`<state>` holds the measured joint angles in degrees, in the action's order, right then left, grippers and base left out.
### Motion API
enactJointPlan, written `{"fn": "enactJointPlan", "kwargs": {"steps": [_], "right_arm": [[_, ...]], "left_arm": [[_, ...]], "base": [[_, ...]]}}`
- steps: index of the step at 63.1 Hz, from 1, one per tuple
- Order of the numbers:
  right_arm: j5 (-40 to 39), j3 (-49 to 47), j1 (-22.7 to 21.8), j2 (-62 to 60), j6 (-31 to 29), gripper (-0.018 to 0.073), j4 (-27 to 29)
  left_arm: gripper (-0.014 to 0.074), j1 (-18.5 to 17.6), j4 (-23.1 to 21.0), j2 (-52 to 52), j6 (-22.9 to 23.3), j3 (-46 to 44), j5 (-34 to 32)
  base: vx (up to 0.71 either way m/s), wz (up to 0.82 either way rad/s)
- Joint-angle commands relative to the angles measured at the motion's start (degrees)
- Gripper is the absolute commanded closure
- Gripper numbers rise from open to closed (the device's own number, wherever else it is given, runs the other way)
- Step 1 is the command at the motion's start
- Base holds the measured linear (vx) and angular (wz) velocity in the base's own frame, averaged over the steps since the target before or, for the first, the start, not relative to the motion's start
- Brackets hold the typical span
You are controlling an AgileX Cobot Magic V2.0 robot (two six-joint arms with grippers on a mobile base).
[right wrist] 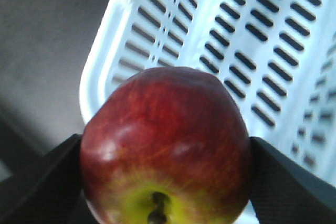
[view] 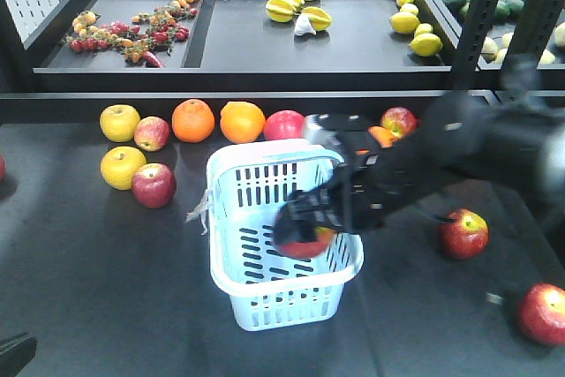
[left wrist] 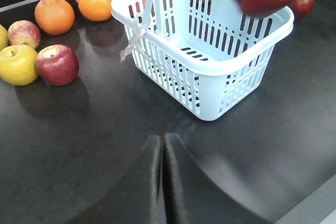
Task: Pick three apples into basket with both arms
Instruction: 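Carry the red apple over the basket and release it inside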
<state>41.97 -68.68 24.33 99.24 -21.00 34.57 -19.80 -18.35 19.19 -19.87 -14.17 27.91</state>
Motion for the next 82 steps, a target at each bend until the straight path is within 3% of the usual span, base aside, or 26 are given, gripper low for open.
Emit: {"fn": "enactJointPlan", "kwargs": {"steps": [1,9,17,26,33,39,53,65,75,82], "right_arm": [[-4.2,-5.1,0.5,1.2,-0.5,0.0543,2.1],[-0.8,-8.7,0.4,5.4,-0.1,0.0528,2.0],[-0.4,-9.4,0.4,8.1,-1.1,0.0442,2.0],[-0.8,-9.4,0.3,9.3,-1.5,0.0216,2.0],[-2.2,-9.5,0.3,9.3,-1.4,-0.0034,1.9],[-2.5,-10.1,0.3,9.3,-1.5,-0.0172,1.7],[-3.2,-10.1,0.3,9.2,-1.5,-0.0155,1.9],[-0.6,-10.1,0.2,9.1,-0.4,-0.0087,2.9],[6.2,-10.1,0.2,7.2,-0.4,0.0032,1.6],[9.4,-10.1,0.2,4.7,0.2,0.0167,-0.1]], "left_arm": [[0.0604,-0.2,-1.0,0.4,0.6,-1.6,-4.3],[0.0604,-0.2,-1.0,0.4,0.6,-1.6,-4.3],[0.0604,-0.2,-1.0,0.4,0.6,-1.6,-4.3],[0.0604,-0.2,-1.0,0.4,0.6,-1.6,-4.3],[0.0604,-0.2,-1.0,0.4,0.6,-1.6,-4.3],[0.0604,-0.2,-1.0,0.4,0.6,-1.6,-4.3],[0.0604,-0.2,-1.0,0.4,0.6,-1.6,-4.3],[0.0604,-0.2,-1.0,0.4,0.6,-1.6,-4.3],[0.0604,-0.2,-1.0,0.4,0.6,-1.6,-4.3],[0.0604,-0.2,-1.0,0.4,0.6,-1.6,-4.3]], "base": [[0.0,0.0],[0.0,0.0],[0.0,0.0],[0.0,0.0],[0.0,0.0],[0.0,0.0],[0.0,0.0],[0.0,0.0],[0.0,0.0],[0.0,0.0]]}}
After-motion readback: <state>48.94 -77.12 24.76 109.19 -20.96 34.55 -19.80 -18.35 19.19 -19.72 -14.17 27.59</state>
